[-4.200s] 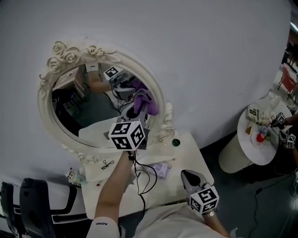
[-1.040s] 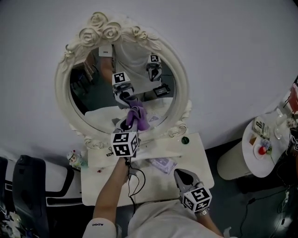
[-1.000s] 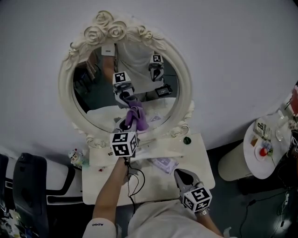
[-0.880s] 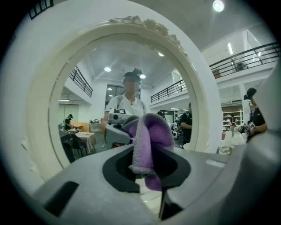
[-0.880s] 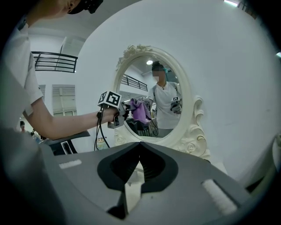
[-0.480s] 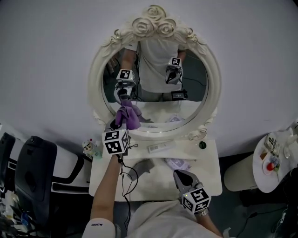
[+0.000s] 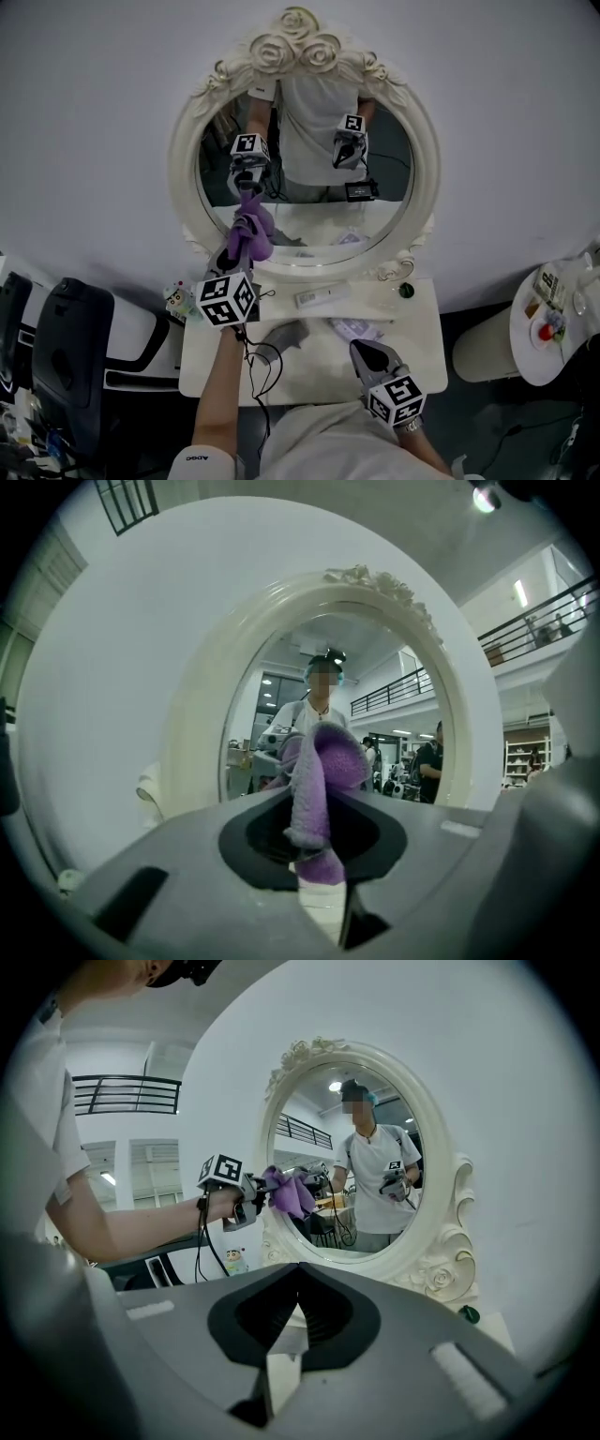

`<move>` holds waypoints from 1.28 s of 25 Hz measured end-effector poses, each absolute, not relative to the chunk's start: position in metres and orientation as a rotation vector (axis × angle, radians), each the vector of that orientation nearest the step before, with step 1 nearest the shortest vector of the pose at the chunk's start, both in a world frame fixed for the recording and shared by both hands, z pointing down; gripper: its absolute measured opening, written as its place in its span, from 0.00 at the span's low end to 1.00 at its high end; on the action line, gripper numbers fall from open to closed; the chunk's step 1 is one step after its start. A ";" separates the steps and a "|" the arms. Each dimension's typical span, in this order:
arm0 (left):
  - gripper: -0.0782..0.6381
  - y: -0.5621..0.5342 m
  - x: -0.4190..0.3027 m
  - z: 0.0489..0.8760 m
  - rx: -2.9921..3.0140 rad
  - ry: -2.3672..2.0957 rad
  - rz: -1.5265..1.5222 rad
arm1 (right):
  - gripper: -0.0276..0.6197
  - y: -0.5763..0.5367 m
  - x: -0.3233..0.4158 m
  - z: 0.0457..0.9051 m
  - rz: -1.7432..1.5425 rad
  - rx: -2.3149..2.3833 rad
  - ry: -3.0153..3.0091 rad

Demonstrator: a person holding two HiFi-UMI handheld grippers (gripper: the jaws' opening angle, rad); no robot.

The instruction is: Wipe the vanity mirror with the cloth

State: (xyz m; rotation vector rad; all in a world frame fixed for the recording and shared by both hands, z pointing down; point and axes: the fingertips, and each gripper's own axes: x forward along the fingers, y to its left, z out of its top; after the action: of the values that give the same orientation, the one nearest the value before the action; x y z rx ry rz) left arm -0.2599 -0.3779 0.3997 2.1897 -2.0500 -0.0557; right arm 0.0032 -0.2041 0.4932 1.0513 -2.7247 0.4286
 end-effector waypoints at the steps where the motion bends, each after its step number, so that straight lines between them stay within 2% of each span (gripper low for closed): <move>1: 0.20 -0.376 -0.247 0.395 2.216 -2.028 -0.073 | 0.05 -0.206 0.007 0.493 0.430 1.060 -2.723; 7: 0.20 -0.384 -0.130 0.387 2.419 -1.816 -0.095 | 0.05 -0.213 0.038 0.497 0.429 1.109 -2.694; 12: 0.20 -0.412 -0.032 0.412 2.534 -1.613 -0.062 | 0.05 -0.218 0.083 0.500 0.442 1.238 -2.632; 17: 0.20 -0.438 0.031 0.447 2.599 -1.542 0.059 | 0.05 -0.218 0.135 0.505 0.474 1.415 -2.533; 23: 0.20 -0.451 0.029 0.468 2.567 -1.558 0.093 | 0.05 -0.218 0.159 0.512 0.516 1.504 -2.473; 32: 0.20 -0.441 -0.063 0.483 2.459 -1.703 0.163 | 0.05 -0.219 0.095 0.512 0.482 1.342 -2.537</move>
State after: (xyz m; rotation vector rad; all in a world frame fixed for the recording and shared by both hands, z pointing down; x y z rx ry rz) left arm -0.0632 -0.4412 0.4825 2.4593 -1.7032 0.1635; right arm 0.0947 -0.2187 0.5121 1.3416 -2.5371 0.4820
